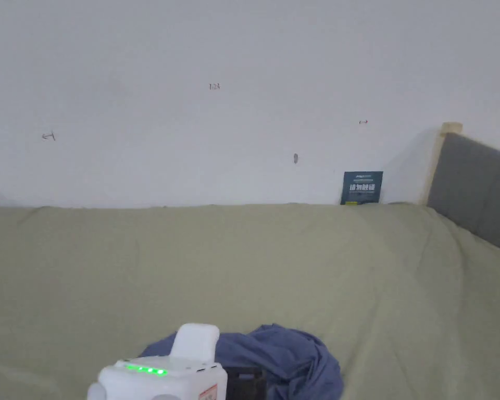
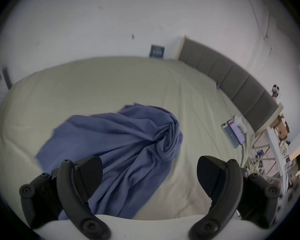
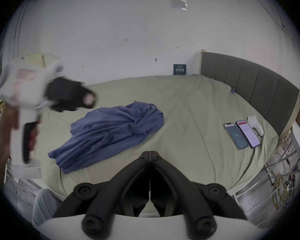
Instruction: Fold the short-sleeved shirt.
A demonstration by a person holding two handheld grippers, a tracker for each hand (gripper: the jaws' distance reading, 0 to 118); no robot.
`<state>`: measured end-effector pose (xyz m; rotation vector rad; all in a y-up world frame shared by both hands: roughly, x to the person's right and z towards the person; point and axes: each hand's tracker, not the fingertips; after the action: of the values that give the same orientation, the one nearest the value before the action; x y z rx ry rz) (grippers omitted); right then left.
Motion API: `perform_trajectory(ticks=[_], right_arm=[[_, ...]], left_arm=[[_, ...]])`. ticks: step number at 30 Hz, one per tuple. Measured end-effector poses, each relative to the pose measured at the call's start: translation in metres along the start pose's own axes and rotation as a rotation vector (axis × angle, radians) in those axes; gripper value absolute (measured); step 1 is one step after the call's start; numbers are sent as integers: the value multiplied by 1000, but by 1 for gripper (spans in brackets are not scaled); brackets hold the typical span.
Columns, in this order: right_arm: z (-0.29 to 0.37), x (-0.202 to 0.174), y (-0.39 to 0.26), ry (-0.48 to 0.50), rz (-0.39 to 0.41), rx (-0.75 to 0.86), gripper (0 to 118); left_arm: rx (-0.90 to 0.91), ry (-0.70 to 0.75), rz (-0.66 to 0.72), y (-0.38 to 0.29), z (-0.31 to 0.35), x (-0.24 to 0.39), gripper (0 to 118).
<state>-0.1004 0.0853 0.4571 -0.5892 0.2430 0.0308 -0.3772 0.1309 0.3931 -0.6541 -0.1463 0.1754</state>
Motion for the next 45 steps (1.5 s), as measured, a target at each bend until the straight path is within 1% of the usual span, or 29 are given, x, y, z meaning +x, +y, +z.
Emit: perform_trajectory(ticks=[2,3,4,5,6,7,8,11,16,20,24,26,27,28,29,30,31,32,33,34,35,36,38,41,42,43,44,45], right_arm=[[7,-6,2,21,14,28,0],[10,-10,3,25,20,37,0],[13,-13,3,33,30,53,0],[16,-17,3,36,36,61,0],[18,-20,3,35,38,65,0],[20,-23,3,41,40,70,0],[22,-26,2,48,44,73,0],[28,-36,-5,52,55,78,0],[34,-48,-16,65,46,77,0],[33,-54,-17,60,62,67,0],[31,-58,-15,59,73,62,0],[29,-60,-14,59,82,56,0],[27,-61,-13,59,84,54,0],[25,-61,-13,57,87,50,0],[23,-61,-13,55,89,42,0],[21,-61,-14,56,91,38,0],[18,-61,-14,55,91,31,0],[15,-61,-15,50,89,24,0],[13,-61,-16,52,89,18,0],[11,-60,-17,53,89,12,0],[8,-60,-17,51,90,4,0],[6,-59,-18,51,89,-1,0],[0,-57,-18,52,87,-17,0],[-6,-54,-20,55,89,-33,0],[-8,-54,-20,56,92,-36,0],[-9,-53,-21,56,92,-38,0],[-9,-52,-22,54,89,-41,0],[-10,-50,-22,57,83,-43,0]], left_arm=[[88,55,-9,-17,58,-10,102],[111,83,-28,-23,69,-25,88],[146,122,-43,-33,90,-31,65],[154,174,-58,-42,107,-37,25],[146,213,-50,-52,121,-43,0],[169,257,-27,-64,133,-52,0],[156,266,-24,-72,144,-62,0],[176,313,70,-98,171,-85,0],[177,348,111,-124,189,-110,0],[153,368,140,-130,184,-122,0],[110,321,177,-129,165,-137,0],[71,311,187,-126,146,-148,0],[38,277,187,-124,135,-153,0],[-28,249,185,-122,121,-157,3],[-94,251,184,-119,105,-161,26],[-139,248,177,-119,89,-165,92],[-188,232,197,-121,71,-168,118],[-80,233,210,-120,59,-168,114],[-187,255,201,-122,42,-171,113],[-228,278,182,-123,27,-173,113],[-219,311,170,-118,24,-172,113],[-213,306,165,-117,15,-173,112],[-269,347,149,-116,-9,-175,110],[-353,353,146,-126,-39,-174,94],[-370,360,136,-130,-41,-170,93],[-345,408,84,-132,-39,-163,91],[-330,398,52,-130,-35,-160,80],[-337,377,69,-128,-32,-159,57]])
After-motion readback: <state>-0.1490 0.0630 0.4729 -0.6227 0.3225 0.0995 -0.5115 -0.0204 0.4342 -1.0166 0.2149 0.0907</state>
